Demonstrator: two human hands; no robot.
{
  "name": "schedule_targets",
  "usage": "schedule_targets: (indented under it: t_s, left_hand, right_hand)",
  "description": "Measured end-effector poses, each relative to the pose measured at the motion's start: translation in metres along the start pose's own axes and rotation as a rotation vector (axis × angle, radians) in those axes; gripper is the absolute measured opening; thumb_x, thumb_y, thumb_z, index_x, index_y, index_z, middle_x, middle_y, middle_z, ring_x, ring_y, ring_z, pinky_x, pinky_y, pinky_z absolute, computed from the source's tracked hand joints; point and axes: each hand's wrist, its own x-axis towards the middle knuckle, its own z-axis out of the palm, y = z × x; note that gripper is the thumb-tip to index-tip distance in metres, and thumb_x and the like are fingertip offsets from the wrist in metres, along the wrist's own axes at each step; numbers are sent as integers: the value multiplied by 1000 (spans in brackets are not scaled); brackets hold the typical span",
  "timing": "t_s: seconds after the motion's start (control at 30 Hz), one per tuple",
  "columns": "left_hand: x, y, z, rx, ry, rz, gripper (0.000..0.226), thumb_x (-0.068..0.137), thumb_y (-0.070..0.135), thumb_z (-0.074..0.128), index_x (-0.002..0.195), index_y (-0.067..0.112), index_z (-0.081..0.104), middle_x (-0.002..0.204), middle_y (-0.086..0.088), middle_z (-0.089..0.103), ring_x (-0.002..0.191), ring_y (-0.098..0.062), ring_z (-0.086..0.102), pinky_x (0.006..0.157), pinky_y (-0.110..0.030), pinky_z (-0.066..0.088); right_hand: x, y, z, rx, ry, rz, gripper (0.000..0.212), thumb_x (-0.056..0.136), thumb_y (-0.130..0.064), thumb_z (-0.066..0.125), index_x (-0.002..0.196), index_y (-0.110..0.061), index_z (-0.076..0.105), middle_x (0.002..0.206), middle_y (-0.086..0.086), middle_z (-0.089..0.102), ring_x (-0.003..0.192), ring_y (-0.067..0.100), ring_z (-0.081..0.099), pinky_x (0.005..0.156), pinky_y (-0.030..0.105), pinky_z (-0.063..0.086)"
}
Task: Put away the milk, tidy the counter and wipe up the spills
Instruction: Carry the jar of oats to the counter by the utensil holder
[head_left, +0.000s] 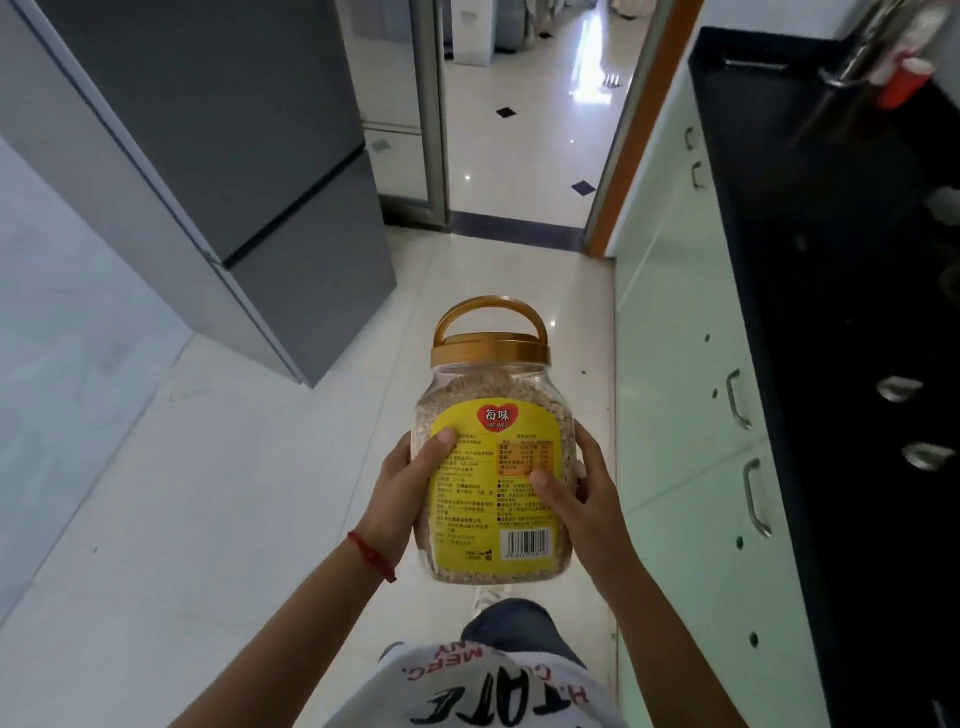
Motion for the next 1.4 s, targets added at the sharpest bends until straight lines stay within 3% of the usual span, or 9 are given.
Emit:
schedule_targets:
  t_s: [0.43, 0.6, 0.87, 1.13, 1.27, 1.4]
  left_hand:
    - [222, 125, 5, 36, 62, 47, 101, 33, 75, 73, 112, 14, 59, 99, -6, 74, 89, -25, 72, 66, -31, 58]
    - [332, 170, 1, 93, -3, 29, 106, 34, 77, 71, 118, 14, 56, 109, -11, 71, 93, -28, 70, 76, -40, 59]
    - [488, 263, 11, 172, -103, -7, 103, 42, 73, 72, 121, 11, 52, 114, -15, 68, 100, -33, 67, 90, -56, 51]
    - [617, 305, 73, 214, -215, -85, 106, 40, 74, 72, 122, 11, 50, 114, -16, 67, 101, -34, 67, 90, -58, 50]
    - [689, 321, 117, 217, -263, -79, 103, 42, 72, 73, 122, 11, 51, 116, -16, 66, 103, -35, 65, 92, -60, 48]
    - [750, 343, 171, 223, -286, -76, 103, 41, 71, 74, 121, 10, 52, 114, -17, 67, 102, -36, 66, 92, -60, 48]
  right_hand:
    - [248, -91, -24, -14, -58, 0, 95, 39, -70, 76, 120, -34, 43, 112, -5, 64, 95, 13, 69, 66, 26, 57]
    - [349, -109, -29, 8, 35, -15, 98, 38, -69, 76, 122, -31, 43, 104, -11, 67, 92, 11, 70, 63, 23, 56]
    - [488, -165, -42, 49, 164, -34, 107, 37, -71, 75, 130, -34, 36, 110, -6, 65, 95, 10, 69, 65, 23, 57]
    - [592, -198, -106, 83, 306, -25, 104, 37, -74, 73, 126, -33, 39, 109, -7, 65, 93, 8, 69, 64, 21, 56]
    - [651, -217, -155, 76, 334, -44, 112, 38, -74, 73, 133, -28, 35, 108, -9, 66, 93, 8, 69, 64, 21, 56]
    - [699, -247, -209, 90, 381, -61, 105, 39, -73, 73, 129, -32, 38, 108, -6, 66, 93, 10, 69, 65, 22, 56]
